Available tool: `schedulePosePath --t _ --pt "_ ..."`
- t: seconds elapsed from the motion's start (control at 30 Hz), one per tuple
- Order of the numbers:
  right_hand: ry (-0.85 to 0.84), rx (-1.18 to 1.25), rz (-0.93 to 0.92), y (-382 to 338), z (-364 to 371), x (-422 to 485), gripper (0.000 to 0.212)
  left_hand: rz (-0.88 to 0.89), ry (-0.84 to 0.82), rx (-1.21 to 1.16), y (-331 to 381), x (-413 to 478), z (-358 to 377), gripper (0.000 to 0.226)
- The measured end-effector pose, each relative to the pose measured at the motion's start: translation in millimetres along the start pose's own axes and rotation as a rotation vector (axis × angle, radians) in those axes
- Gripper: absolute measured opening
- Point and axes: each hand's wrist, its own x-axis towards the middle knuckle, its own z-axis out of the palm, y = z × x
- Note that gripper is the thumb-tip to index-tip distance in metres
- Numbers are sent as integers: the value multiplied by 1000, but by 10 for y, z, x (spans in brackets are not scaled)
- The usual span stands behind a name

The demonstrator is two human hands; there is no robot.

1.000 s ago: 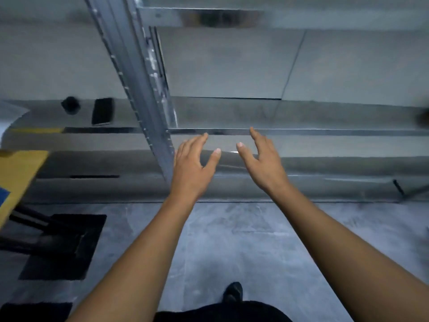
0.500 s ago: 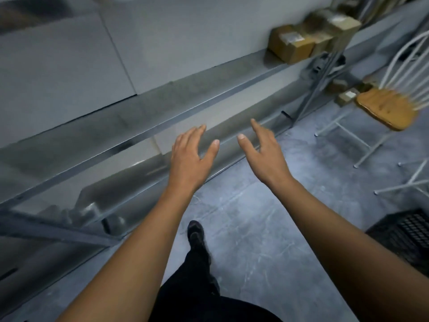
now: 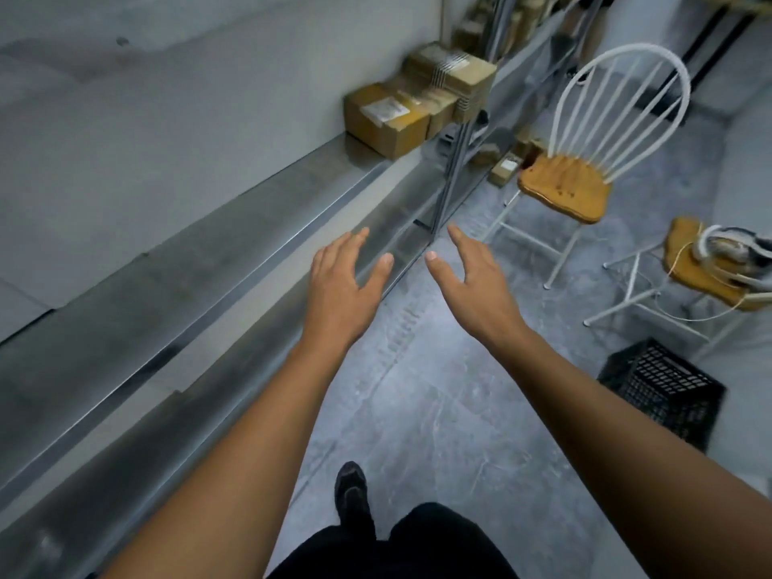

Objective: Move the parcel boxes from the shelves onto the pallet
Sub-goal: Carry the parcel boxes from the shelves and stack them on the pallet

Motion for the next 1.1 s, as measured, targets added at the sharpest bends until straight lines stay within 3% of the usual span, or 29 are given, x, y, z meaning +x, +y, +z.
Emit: schedulePosePath --t 0.47,0.8,1.1 --pt "-33 53 24 635 -267 1726 69 -99 -29 25 127 1455 902 64" --pt "-192 91 -31 1086 -688 3241 76 -281 129 -19 474 2641 1701 60" --pt "-284 19 -109 985 -578 4261 75 -415 359 -120 308 3556 1849 63"
